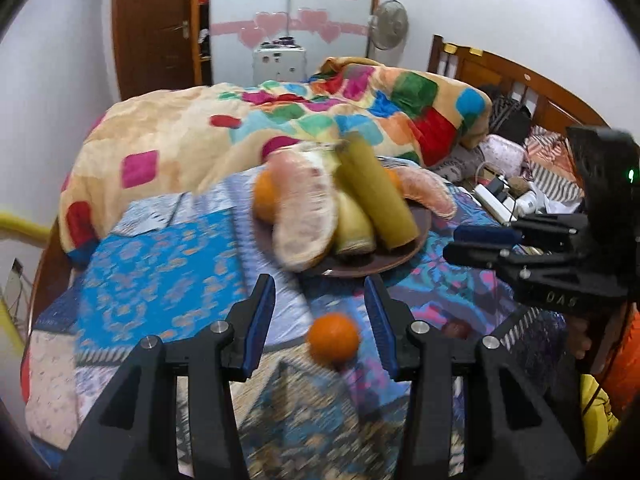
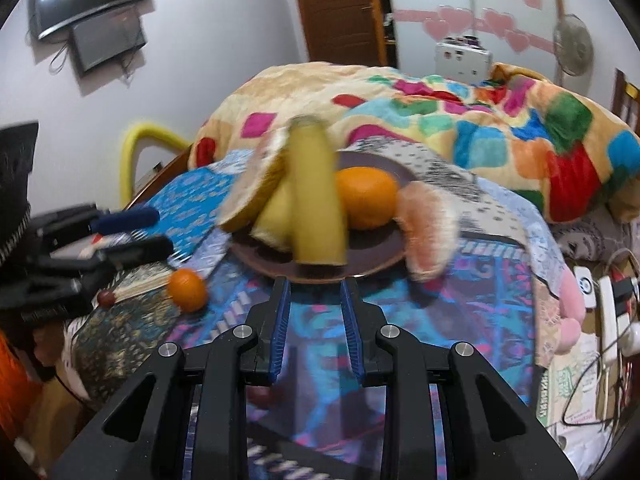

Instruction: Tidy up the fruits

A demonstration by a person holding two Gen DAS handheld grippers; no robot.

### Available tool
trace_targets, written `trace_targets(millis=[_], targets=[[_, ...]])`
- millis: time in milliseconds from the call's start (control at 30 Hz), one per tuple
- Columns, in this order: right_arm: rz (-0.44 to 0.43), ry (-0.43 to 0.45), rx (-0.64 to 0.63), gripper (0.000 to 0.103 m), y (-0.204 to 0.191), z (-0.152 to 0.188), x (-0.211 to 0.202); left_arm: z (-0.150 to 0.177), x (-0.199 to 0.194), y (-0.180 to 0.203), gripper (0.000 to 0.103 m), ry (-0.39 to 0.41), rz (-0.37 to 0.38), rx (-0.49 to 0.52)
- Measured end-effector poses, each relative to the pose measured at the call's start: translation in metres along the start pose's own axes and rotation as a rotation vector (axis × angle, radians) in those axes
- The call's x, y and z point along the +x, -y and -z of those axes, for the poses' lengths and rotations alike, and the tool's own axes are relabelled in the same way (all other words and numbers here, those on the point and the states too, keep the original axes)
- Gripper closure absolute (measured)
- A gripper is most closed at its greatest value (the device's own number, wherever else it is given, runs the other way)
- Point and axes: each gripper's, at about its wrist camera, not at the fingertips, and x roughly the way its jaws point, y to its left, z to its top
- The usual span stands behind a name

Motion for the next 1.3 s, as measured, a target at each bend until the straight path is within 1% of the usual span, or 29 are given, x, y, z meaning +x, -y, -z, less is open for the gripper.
trace_targets(millis=[100,167,233,367,533,633,767,900,1067,1167,1300], targets=[[-0.024,-0.024,-0.052,0.078,-0.024,0.0,0.01,0.01,-0.012,-0.025,0.057,-0.008,-0.021,-0.032],[-0.044,-0.043,-0.081,0.073,-0.04,-0.001,0.019,0.017,-0.015,-0.038,0.057,-0.015,-0.032,-0.046],[-0.051,-0.06,-0.106,0.073,-0.053,-0.002,0.028,0.025,-0.017,-0.052,0.057,-0.024,-0.044,-0.063],[-0.053,-0.101,-0.148,0.073,-0.074,-0.006,0.049,0.039,-0.015,-0.075,0.057,-0.043,-0.037,-0.1],[-0.079,-0.138,-0.15,0.072,-0.085,-0.012,0.066,0.054,-0.011,-0.09,0.057,-0.047,-0.013,-0.126],[-0.067,-0.14,-0.172,0.072,-0.093,-0.017,0.071,0.058,-0.008,-0.093,0.057,-0.047,-0.001,-0.134],[-0.077,-0.18,-0.185,0.072,-0.102,-0.02,0.083,0.061,-0.007,-0.096,0.057,-0.043,0.018,-0.145],[-0.063,-0.176,-0.198,0.072,-0.108,-0.022,0.086,0.061,-0.011,-0.091,0.057,-0.031,0.014,-0.124],[-0.04,-0.157,-0.217,0.074,-0.112,-0.019,0.082,0.059,-0.016,-0.087,0.057,-0.02,0.017,-0.127],[-0.046,-0.127,-0.209,0.074,-0.109,-0.015,0.069,0.056,-0.017,-0.084,0.057,-0.019,0.015,-0.122],[-0.036,-0.079,-0.177,0.074,-0.091,-0.011,0.04,0.054,-0.018,-0.078,0.057,-0.015,0.009,-0.106]])
